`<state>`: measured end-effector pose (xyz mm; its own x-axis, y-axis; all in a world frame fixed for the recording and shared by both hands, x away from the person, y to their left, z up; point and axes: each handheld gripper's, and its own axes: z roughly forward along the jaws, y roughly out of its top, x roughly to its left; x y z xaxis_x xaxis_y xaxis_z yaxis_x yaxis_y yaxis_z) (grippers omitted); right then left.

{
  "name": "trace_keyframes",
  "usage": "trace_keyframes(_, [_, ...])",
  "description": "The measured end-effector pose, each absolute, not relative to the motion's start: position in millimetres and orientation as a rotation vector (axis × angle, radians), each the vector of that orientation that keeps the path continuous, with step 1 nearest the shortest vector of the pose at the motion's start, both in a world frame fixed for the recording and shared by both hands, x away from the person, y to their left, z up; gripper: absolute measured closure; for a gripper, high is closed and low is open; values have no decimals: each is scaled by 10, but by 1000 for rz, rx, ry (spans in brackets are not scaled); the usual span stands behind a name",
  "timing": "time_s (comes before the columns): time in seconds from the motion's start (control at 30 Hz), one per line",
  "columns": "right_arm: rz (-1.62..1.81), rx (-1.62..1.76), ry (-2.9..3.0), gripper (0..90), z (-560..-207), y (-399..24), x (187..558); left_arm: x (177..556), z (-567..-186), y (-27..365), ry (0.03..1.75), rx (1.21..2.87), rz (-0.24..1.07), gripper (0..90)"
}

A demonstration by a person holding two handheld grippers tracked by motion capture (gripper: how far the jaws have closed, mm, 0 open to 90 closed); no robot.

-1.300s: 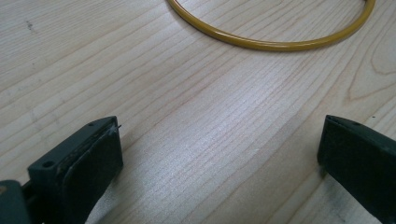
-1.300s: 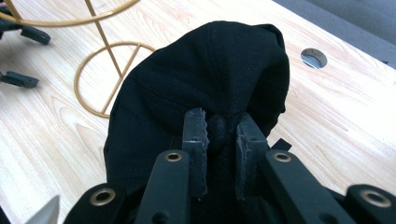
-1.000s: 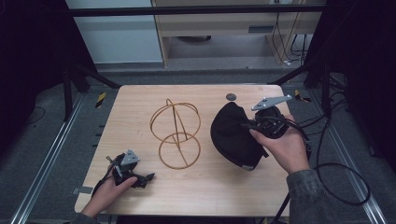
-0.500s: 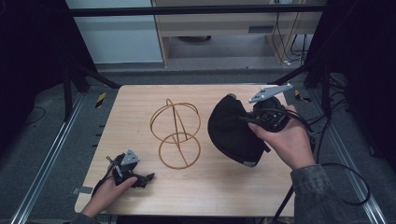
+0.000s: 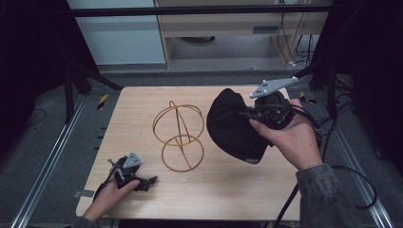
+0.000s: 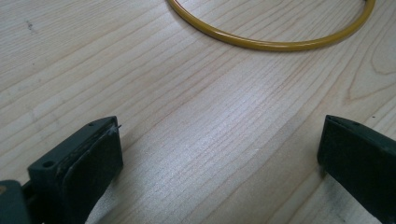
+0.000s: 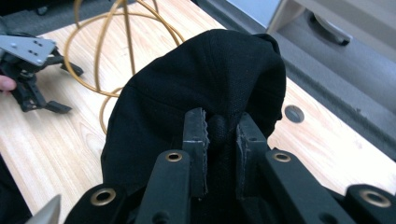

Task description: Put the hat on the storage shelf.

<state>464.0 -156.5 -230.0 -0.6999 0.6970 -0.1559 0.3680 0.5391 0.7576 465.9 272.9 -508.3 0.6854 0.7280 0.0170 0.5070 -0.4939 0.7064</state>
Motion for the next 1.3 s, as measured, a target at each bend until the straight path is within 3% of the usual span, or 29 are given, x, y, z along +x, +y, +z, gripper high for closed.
trace_keyframes(0.83, [1063,764,2338,778,-1921,-1322,4495,4657,-5083,2730,943,2204,412,0])
trace_keyframes(1.3, [1051,701,2367,778,-1703,-1017,4595,4659,-5082,2730,944,2203,411,0])
